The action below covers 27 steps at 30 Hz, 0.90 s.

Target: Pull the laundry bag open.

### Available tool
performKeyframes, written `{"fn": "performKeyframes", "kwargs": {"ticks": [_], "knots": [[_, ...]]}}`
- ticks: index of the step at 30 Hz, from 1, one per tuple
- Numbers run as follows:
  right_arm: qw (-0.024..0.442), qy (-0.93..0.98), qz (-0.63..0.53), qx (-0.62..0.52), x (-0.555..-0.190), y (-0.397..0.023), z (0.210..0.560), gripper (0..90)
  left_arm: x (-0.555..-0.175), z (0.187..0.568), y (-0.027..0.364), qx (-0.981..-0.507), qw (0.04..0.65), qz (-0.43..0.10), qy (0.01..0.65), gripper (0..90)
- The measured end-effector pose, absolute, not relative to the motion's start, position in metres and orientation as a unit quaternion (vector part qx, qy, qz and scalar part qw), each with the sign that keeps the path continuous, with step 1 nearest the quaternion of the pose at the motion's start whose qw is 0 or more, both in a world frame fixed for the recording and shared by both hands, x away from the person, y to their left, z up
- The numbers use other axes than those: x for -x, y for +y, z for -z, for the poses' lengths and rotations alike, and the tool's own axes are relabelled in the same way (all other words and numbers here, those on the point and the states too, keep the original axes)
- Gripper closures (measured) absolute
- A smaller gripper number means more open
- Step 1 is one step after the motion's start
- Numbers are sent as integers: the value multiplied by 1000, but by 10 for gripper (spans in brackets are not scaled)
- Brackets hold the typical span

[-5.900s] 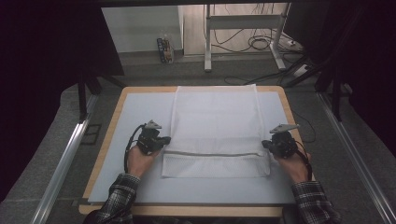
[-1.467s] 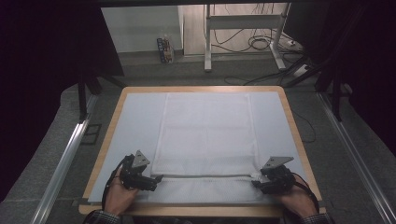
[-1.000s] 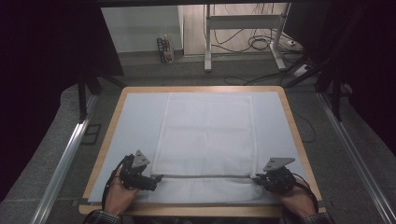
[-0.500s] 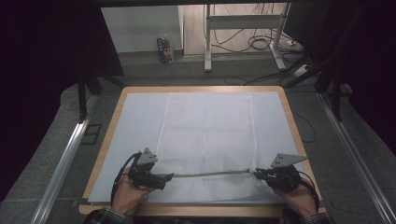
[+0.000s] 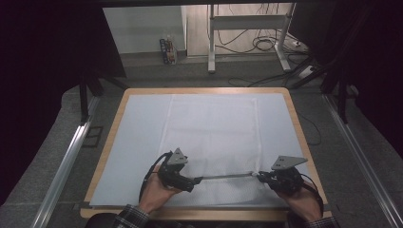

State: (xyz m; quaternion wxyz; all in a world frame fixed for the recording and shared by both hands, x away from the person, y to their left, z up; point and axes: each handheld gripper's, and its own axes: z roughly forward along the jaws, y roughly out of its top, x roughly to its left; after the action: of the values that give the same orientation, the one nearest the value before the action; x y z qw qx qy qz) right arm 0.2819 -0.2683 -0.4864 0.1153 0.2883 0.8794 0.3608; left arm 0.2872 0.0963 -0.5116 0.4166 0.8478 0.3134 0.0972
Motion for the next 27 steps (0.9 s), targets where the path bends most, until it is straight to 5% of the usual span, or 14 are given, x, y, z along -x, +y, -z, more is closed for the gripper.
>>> {"fn": "performKeyframes", "kwargs": {"ticks": [27], "knots": [[141,878,-356,-285,-277,-262,482,813,-318,512,-35,-870,417,-87,246,0]]}}
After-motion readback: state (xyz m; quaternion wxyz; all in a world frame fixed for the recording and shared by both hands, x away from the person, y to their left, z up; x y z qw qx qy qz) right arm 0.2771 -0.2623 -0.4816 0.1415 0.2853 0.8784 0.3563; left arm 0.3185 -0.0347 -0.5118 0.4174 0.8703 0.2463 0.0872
